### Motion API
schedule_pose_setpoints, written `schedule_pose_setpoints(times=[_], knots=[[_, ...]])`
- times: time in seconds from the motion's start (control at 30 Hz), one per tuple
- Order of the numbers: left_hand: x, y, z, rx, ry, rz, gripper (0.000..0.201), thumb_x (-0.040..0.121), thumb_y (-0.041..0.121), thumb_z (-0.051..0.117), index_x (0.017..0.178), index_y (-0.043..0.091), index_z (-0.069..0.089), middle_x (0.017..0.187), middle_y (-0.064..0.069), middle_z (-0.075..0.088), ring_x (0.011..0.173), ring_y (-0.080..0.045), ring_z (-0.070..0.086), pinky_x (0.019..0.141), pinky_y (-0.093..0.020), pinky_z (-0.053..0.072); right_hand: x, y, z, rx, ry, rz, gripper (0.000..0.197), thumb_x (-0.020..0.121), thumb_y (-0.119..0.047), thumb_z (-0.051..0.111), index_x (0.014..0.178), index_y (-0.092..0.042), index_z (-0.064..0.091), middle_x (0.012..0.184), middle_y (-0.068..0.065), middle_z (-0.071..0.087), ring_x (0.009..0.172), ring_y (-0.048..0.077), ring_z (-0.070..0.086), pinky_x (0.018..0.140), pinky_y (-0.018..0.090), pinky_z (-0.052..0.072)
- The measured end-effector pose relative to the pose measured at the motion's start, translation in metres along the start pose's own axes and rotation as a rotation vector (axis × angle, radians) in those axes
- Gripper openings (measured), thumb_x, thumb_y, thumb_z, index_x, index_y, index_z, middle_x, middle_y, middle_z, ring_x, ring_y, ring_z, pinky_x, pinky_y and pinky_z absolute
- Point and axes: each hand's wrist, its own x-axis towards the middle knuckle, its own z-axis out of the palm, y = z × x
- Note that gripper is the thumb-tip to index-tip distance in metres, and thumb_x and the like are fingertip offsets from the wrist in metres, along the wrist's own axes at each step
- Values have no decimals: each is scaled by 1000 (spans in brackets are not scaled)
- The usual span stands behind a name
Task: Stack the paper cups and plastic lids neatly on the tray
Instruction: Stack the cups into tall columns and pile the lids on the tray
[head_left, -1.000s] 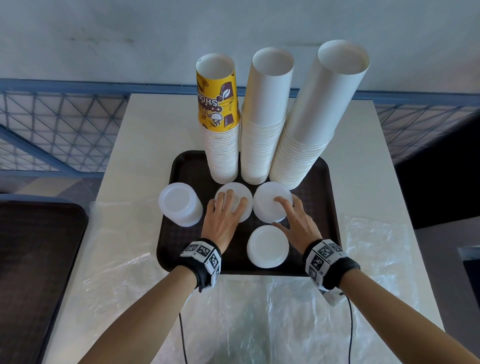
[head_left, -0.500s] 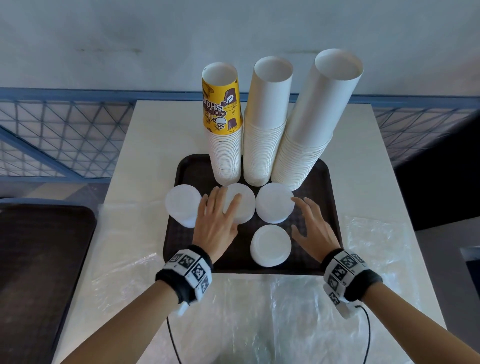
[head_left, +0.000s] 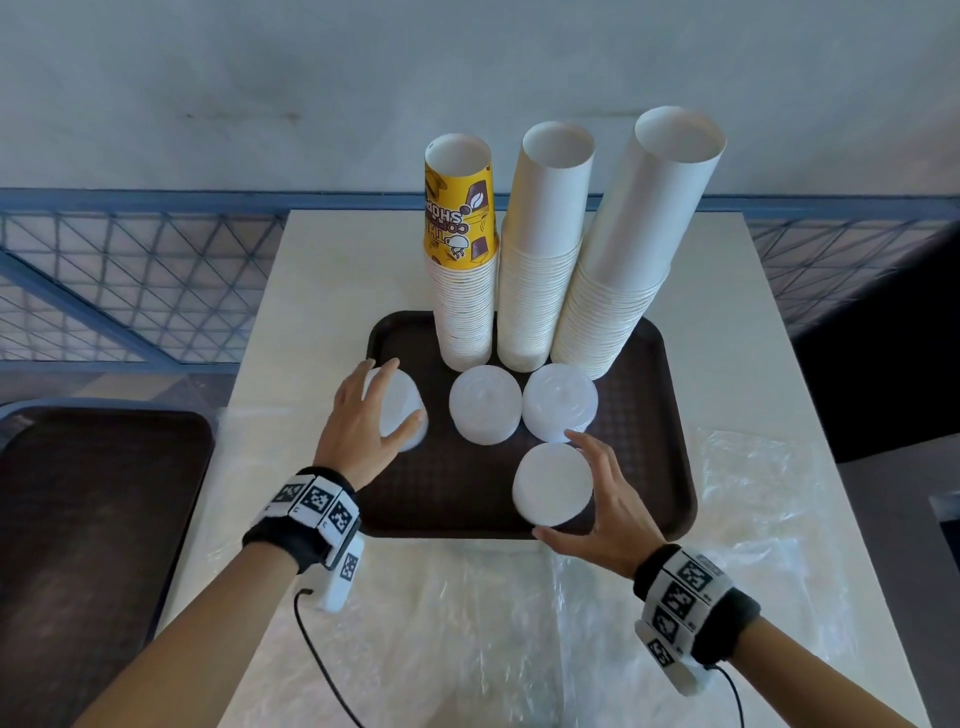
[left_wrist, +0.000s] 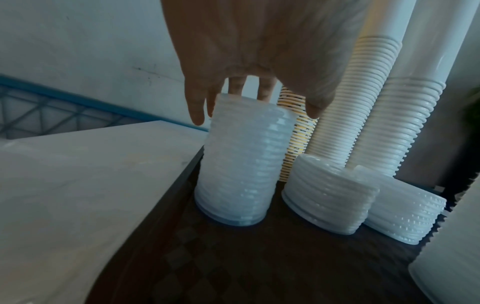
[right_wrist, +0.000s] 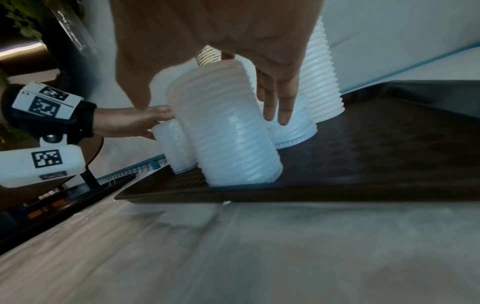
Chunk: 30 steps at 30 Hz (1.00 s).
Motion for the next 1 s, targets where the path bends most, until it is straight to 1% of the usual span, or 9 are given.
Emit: schedule_pose_setpoints(times=[0.07,0.2,0.3,0.4,0.47,0.63,0.73,0.87,1.0], knots=[[-1,-1,2,-5,6,0,61,89,39,55,142,23,30,148,-8,28,134,-28,30,103,-40,35,2,-4,5,-48,-9,10,103,60,-52,78,141,-23,23,144,-1,27,114,6,39,89,18,38],[-7,-3,6,-15,29,1,57,88,38,57,139,23,36,141,-9,35,121,-30,44,95,-39,41,3,-6,11,-66,28,38,88,68,-43,77,140,-25,29,142,-1,32,117,13,46,87,17,39],[-21,-3,11,-28,20,59,58,86,43,57,137,23,38,136,-7,38,114,-27,50,88,-37,47,3,-7,9,-57,38,57,85,70,-40,77,139,-24,30,140,-2,37,109,6,43,87,17,39],[-38,2,19,-50,-12,102,67,79,59,45,136,25,39,132,-3,40,112,-22,51,82,-32,49,2,-7,7,-64,33,53,85,70,-38,78,139,-22,30,139,-1,39,107,5,42,87,17,37],[-47,8,26,-76,-29,107,71,76,62,40,136,26,38,132,-1,39,112,-20,50,82,-31,49,1,-7,5,-51,31,57,86,69,-37,78,139,-22,30,138,-1,40,111,10,45,89,17,36],[-63,33,43,-101,-106,102,77,73,68,38,138,28,35,136,2,35,118,-18,46,81,-34,52,-2,-3,7,28,50,92,101,64,-32,83,143,-20,21,142,-1,36,113,3,38,95,18,33],[-67,48,49,-152,-153,94,81,73,69,48,141,28,29,138,1,32,122,-17,42,83,-33,51,-6,3,12,70,64,140,111,60,-31,85,144,-22,14,143,-1,34,122,10,40,102,27,35],[-74,58,53,-425,-137,-26,87,77,65,55,145,26,18,142,6,25,124,-4,32,95,-22,35,-11,12,20,101,89,207,110,62,-31,84,144,-23,12,144,0,36,128,18,41,106,41,40],[-83,58,63,-648,-109,-261,73,85,55,49,145,26,20,148,5,27,126,0,29,100,-21,26,-13,15,27,126,118,215,100,64,-28,83,142,-22,20,135,-4,42,122,17,46,102,39,44]])
